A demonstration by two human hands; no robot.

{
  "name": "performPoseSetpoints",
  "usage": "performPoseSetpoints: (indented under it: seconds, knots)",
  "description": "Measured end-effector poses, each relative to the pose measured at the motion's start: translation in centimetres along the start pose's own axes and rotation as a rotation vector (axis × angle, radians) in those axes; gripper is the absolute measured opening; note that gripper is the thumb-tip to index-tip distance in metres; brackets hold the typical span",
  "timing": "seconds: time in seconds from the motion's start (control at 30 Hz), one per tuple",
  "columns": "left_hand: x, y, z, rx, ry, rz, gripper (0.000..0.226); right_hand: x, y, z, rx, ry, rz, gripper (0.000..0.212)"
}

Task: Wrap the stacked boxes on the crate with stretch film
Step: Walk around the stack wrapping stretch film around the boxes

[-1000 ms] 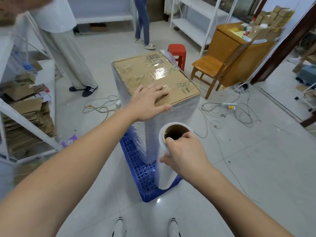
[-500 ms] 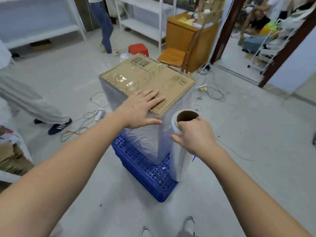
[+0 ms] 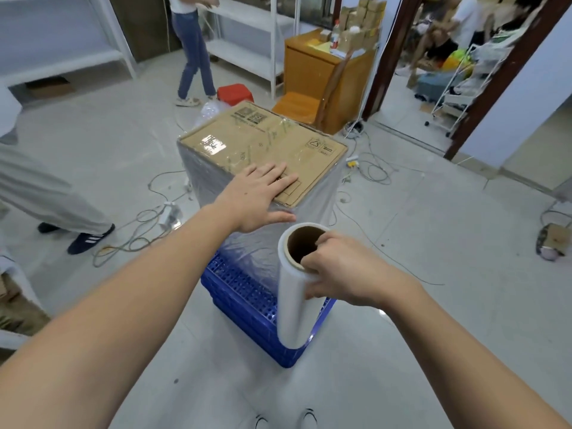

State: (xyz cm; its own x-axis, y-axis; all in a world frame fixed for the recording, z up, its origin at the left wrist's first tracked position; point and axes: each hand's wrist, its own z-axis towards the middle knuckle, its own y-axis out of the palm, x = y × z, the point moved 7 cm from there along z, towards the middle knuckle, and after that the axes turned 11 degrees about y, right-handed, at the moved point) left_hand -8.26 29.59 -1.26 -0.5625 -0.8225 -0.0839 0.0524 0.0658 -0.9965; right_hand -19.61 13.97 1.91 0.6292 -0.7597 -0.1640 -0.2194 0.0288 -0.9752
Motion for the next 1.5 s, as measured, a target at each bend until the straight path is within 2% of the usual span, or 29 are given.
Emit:
performPoseSetpoints:
  seconds: [0.1, 0.23, 0.37, 0.43, 0.53, 0.7, 0.77, 0.87, 0.93, 1.17, 1.33, 1.5]
  knots:
    - [-0.1, -0.1, -0.2, 0.006, -0.006, -0.010, 0.098, -0.4, 1.0, 0.1, -0.074, -0.048, -0.009, 0.040]
    - [0.2, -0.4, -0.2, -0.003, -0.010, -0.031, 0.098, -0.6, 0.6, 0.0, 0.025, -0.017, -0.106, 0.035]
    - [0.1, -0.4, -0.3, -0.006, -0.024, -0.031, 0.099, -0.4, 0.3, 0.0, 0.104, 0.141, -0.105, 0.061]
    - [0.2, -0.4, -0.3, 0.004, -0.019, -0.038, 0.100, 0.1, 0.2, 0.0, 0.143, 0.234, -0.145, 0.063]
    - [0.1, -0.5, -0.3, 0.020, -0.009, -0.038, 0.100, 0.2, -0.1, 0.0, 0.169, 0.306, -0.174, 0.054]
    - [-0.1, -0.6, -0.2, 0.025, 0.020, -0.040, 0.103, -0.5, 0.3, 0.8, 0.114, 0.493, -0.110, 0.024]
    - [-0.6, -0.6, -0.3, 0.001, 0.055, -0.032, 0.106, -0.7, 0.4, 1.5, 0.135, 0.574, -0.126, 0.029]
    - [-2.0, -0.7, -0.2, -0.019, 0.173, 0.031, 0.110, -0.4, 0.1, 2.3, 0.176, 0.744, -0.138, 0.058]
    - [-3.3, -0.9, 0.1, -0.020, 0.233, 0.040, 0.109, -0.1, 0.1, 2.5, 0.179, 0.834, -0.144, 0.067]
    - [-5.4, -0.5, 1.4, 0.064, 0.338, 0.009, 0.112, -1.1, 0.7, 2.5, 0.232, 0.954, -0.108, 0.058]
    - [-5.5, 0.2, 1.7, 0.104, 0.311, 0.024, 0.120, -2.3, 1.1, 2.2, 0.237, 1.133, -0.106, 0.037]
    - [-5.3, 0.4, 1.9, 0.121, 0.295, 0.018, 0.120, -2.8, 1.0, 2.1, 0.198, 1.162, -0.149, 0.063]
